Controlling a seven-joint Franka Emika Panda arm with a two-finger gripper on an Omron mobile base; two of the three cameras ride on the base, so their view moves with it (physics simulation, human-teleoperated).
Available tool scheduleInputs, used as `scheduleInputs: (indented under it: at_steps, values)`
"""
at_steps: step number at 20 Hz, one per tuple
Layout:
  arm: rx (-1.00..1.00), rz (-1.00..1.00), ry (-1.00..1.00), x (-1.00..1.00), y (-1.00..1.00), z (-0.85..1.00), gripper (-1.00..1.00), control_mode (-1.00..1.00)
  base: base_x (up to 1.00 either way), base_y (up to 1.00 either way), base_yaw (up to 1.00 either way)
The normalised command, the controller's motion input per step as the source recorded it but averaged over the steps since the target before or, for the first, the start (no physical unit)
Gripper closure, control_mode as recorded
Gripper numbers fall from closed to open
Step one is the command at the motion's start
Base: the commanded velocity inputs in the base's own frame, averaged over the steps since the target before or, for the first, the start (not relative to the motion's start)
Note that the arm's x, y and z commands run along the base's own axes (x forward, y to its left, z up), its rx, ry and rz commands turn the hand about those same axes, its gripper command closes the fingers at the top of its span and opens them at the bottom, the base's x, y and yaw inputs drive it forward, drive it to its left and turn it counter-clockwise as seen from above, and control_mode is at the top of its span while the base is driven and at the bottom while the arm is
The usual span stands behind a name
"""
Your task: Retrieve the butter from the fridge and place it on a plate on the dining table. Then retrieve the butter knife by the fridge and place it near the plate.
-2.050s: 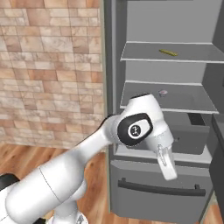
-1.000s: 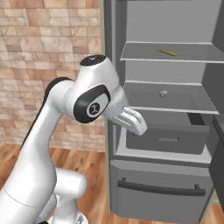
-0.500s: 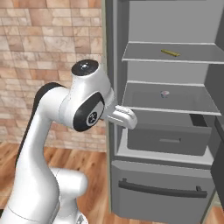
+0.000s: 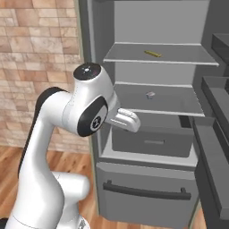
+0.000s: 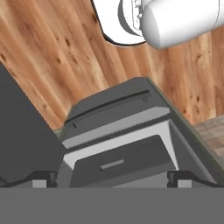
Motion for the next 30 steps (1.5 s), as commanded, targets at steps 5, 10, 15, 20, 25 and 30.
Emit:
scheduleInputs:
  at_steps: [5,10,15,20,25,30]
  values:
    - [0.0,0.0,0.0,0.0,0.0,0.0,-1.0,1.0,0.5,0.0,-0.01]
    - [0.0,0.0,0.0,0.0,0.0,0.0,-1.0,1.0,0.64,-0.25,0.0]
    - [0.0,0.0,0.0,0.0,0.0,0.0,-1.0,1.0,0.63,-0.15,0.0]
    - [0.0,0.0,0.0,0.05,-0.02,0.1,-1.0,-1.0,0.44,0.0,0.0]
    - [0.0,0.0,-0.04,0.26,-0.4,0.87,-1.0,-1.0,0.0,0.0,0.0]
    - [0.0,0.1,-0.06,0.88,-0.27,0.64,-1.0,-1.0,0.0,0.0,0.0]
